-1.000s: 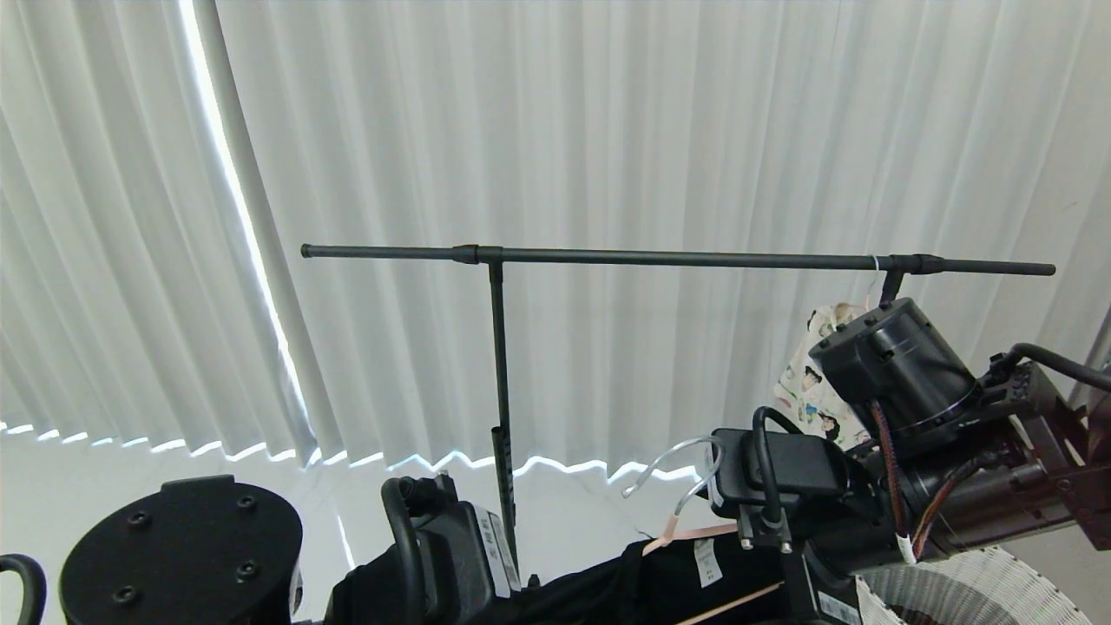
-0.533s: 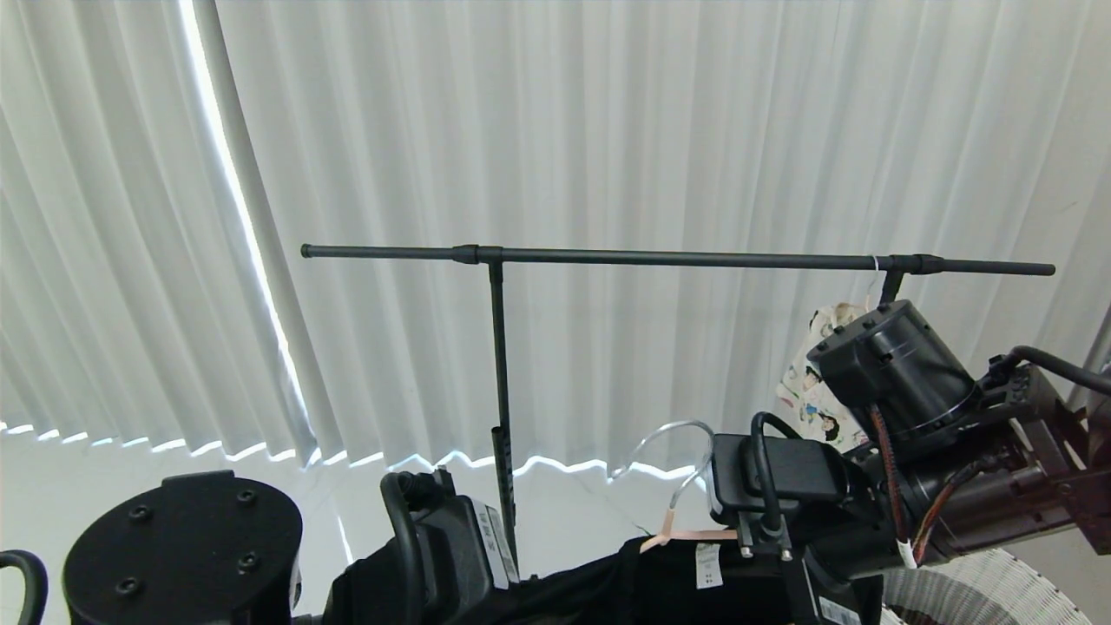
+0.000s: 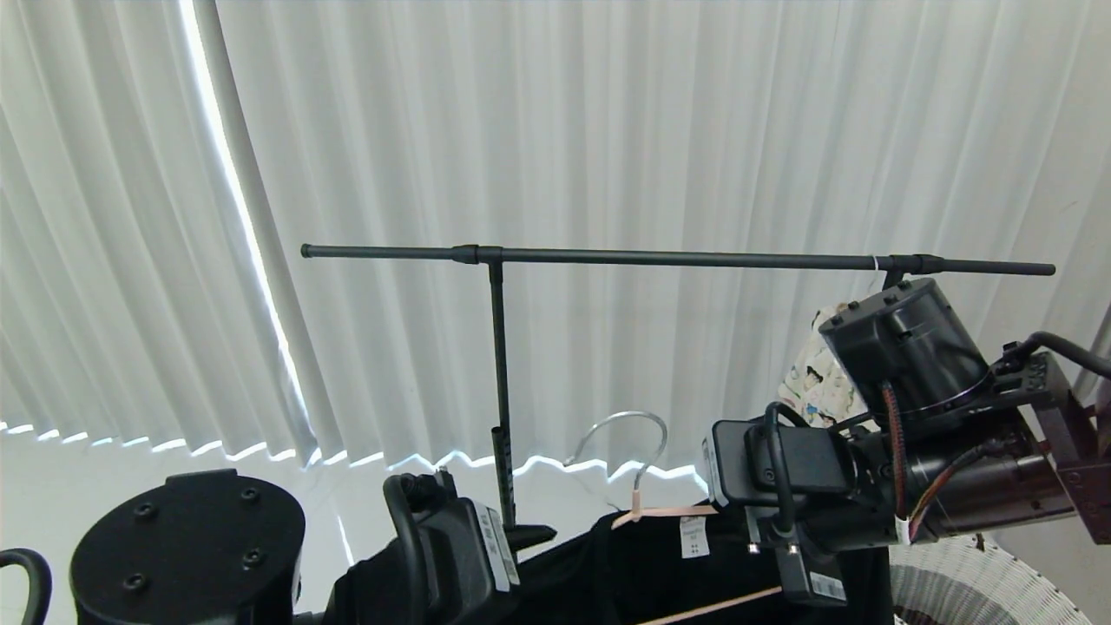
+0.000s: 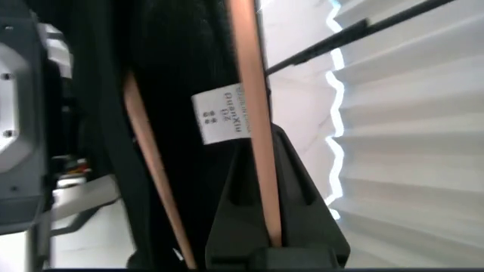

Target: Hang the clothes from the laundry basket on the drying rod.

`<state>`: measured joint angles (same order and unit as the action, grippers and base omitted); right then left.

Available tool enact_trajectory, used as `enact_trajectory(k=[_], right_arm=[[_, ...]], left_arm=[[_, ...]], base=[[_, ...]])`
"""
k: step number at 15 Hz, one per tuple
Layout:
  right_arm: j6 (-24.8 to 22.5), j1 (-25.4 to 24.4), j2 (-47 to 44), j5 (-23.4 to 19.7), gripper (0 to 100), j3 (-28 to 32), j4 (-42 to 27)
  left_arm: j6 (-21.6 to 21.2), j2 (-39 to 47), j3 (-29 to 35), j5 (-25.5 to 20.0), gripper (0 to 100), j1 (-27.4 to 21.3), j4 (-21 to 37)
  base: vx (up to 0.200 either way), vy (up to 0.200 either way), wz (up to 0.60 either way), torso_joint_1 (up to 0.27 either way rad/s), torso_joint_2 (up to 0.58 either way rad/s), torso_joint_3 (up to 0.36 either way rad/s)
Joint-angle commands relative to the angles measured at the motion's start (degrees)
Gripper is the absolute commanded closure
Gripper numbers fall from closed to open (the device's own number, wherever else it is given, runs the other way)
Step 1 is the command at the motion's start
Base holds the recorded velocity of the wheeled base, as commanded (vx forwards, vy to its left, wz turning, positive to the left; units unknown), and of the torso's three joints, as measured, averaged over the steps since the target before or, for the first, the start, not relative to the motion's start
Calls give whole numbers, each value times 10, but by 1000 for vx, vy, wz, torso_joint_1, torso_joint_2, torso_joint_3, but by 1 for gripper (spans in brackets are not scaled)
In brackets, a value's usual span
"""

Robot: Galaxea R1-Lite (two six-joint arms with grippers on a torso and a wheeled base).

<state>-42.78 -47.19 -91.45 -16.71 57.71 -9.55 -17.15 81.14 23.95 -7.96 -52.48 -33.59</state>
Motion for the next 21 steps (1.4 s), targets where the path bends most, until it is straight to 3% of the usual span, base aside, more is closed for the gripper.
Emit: enact_trajectory(k=[1,4,6,10,15,18,19,21], right_arm=[[-6,10,19,3,100,-4,8],[-13,32,41,5,100,-17,31],[-32,60,68,4,100,-33,32],[-46,109,116,-3,100,-55,32],[-46,124,167,-10,100,-77,33],[-45,123,171,-10,100,-77,60],[-45,123,171,-10,100,-77,63],[-44,123,172,-9,100,-78,63]], left_arm=[[0,-2,0,1,0,9,-1],[1,0,3,1,0,47,-9],[1,-1,-8,1,0,98,-25],[-5,2,-81,1,0,177,-73],[-11,53,-102,1,0,222,-80],[-11,94,-98,-3,0,222,-112],[-11,103,-98,-3,100,220,-123],[-12,114,-96,-2,100,221,-137]], base=[[0,0,0,0,0,0],[0,0,0,0,0,0],[0,0,0,0,0,0],[0,0,0,0,0,0],[0,0,0,0,0,0],[0,0,0,0,0,0],[0,0,0,0,0,0],[0,0,0,0,0,0]])
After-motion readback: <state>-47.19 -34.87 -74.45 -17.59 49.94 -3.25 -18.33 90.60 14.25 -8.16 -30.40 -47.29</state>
